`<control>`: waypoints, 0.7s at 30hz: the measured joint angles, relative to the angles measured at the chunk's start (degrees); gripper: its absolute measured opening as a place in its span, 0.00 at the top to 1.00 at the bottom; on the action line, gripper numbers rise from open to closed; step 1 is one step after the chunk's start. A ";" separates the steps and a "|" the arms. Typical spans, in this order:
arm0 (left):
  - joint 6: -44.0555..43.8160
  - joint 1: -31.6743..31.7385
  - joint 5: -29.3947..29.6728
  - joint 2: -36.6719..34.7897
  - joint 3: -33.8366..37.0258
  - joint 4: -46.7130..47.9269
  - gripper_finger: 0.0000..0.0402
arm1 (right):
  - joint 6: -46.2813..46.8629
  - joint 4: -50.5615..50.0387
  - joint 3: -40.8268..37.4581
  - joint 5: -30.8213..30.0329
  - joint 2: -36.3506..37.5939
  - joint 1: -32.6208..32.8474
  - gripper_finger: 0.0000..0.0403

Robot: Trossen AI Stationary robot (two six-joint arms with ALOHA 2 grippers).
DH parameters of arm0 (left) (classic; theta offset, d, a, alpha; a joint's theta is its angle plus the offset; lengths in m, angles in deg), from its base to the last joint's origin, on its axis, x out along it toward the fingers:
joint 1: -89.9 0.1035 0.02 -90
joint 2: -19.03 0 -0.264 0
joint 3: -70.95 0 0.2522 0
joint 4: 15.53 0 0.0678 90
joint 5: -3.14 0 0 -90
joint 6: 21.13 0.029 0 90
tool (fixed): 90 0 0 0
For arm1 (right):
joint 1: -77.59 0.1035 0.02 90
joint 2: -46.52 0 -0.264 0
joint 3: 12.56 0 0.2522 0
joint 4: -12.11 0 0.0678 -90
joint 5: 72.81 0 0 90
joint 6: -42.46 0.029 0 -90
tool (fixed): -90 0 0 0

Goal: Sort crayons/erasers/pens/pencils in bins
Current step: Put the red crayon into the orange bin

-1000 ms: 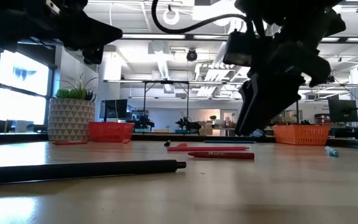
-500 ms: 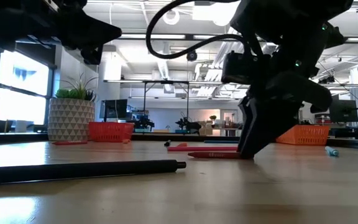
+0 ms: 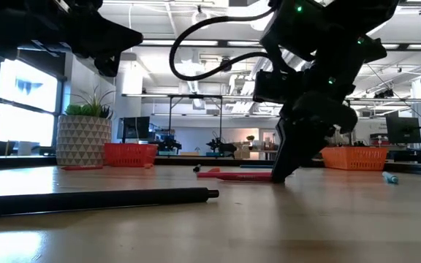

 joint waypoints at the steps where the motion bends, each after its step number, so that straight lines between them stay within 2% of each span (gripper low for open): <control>1: 0.01 0.00 -0.04 0.00 0.00 0.00 1.00 | -0.32 -0.03 -0.05 -0.55 0.13 0.00 0.95; 7: 0.86 0.00 -0.24 0.00 0.00 -0.02 1.00 | -2.68 -1.84 -0.50 -4.14 2.17 -0.08 0.96; 11: 0.18 0.00 -0.26 0.00 0.00 -0.02 1.00 | -1.15 -3.61 -0.41 -7.62 5.74 0.01 0.96; 17: 0.05 0.00 -0.28 0.00 0.00 0.02 1.00 | 5.08 -13.58 -0.33 -12.31 13.80 -0.07 0.96; 21: 0.44 0.00 -0.24 0.00 0.00 0.02 1.00 | 10.67 -25.47 -0.33 -19.13 20.72 -1.81 0.96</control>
